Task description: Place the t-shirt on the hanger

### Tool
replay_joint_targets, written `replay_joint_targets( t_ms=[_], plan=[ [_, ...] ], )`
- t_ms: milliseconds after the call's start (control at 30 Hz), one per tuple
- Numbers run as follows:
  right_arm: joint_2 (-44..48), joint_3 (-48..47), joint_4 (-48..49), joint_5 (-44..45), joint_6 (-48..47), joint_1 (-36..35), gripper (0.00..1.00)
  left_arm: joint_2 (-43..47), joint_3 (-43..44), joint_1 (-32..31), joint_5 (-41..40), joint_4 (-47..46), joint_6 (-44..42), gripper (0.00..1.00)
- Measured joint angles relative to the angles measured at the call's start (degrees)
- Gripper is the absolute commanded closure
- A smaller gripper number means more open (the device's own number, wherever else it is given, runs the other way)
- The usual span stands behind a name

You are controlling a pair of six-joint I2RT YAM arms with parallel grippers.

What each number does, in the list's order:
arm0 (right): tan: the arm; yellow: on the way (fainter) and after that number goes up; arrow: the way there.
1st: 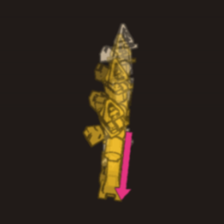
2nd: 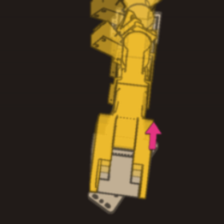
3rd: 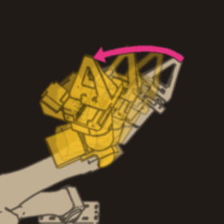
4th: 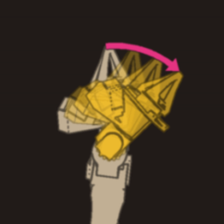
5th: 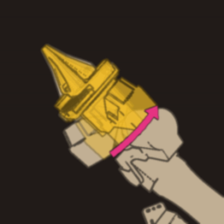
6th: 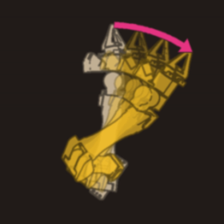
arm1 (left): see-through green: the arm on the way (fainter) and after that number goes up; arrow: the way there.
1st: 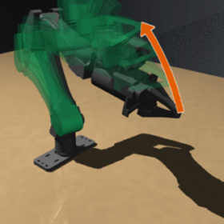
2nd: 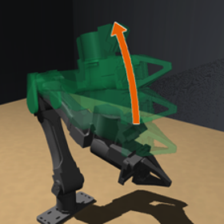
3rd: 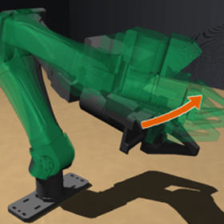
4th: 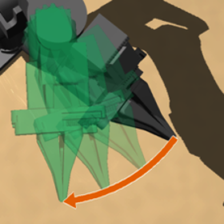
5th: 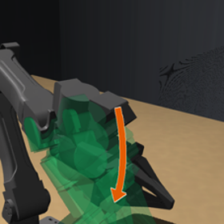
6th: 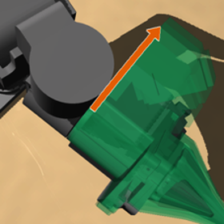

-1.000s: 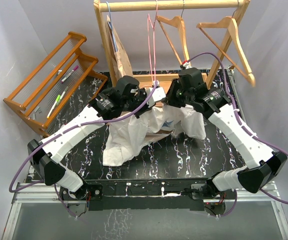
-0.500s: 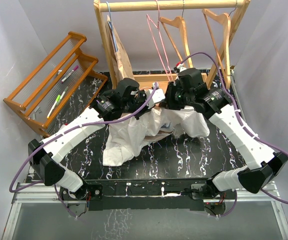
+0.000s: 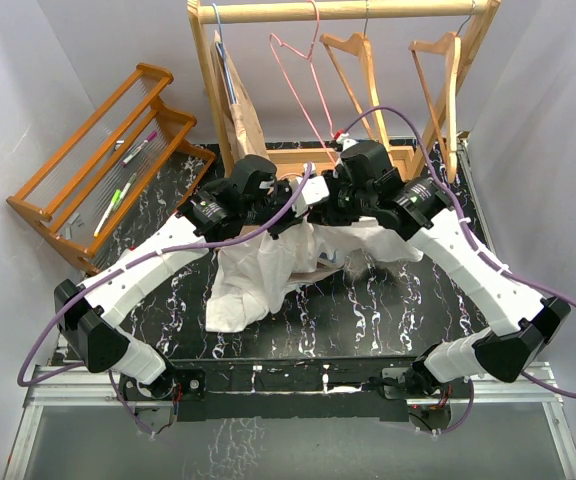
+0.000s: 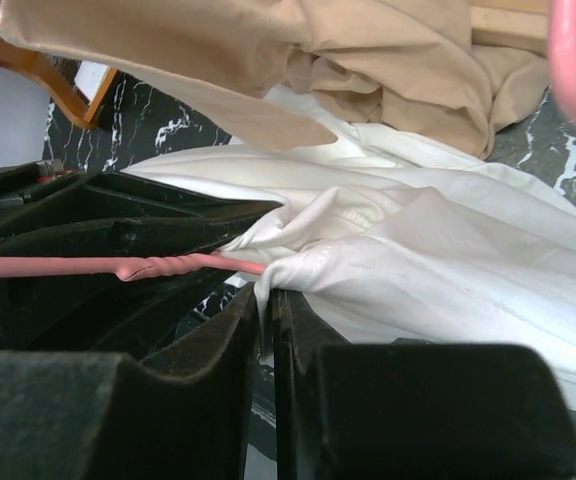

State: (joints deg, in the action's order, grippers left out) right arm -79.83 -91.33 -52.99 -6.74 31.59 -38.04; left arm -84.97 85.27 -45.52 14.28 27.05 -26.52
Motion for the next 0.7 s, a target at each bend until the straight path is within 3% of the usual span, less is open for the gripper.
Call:
replay_joint_targets(
  t_ms=[467,700],
  plan=[
    [3.3,0.0,-1.4,5.0,1.2,-0.7,0.47,5.5,-1.9,0.9,7.3,0.6,1.9,1.00],
    [3.0,-0.2,-3.1,4.2,-0.4,-0.7,0.44,6.1,-2.8,1.5,10.4,1.5,2.1,1.00]
  ],
)
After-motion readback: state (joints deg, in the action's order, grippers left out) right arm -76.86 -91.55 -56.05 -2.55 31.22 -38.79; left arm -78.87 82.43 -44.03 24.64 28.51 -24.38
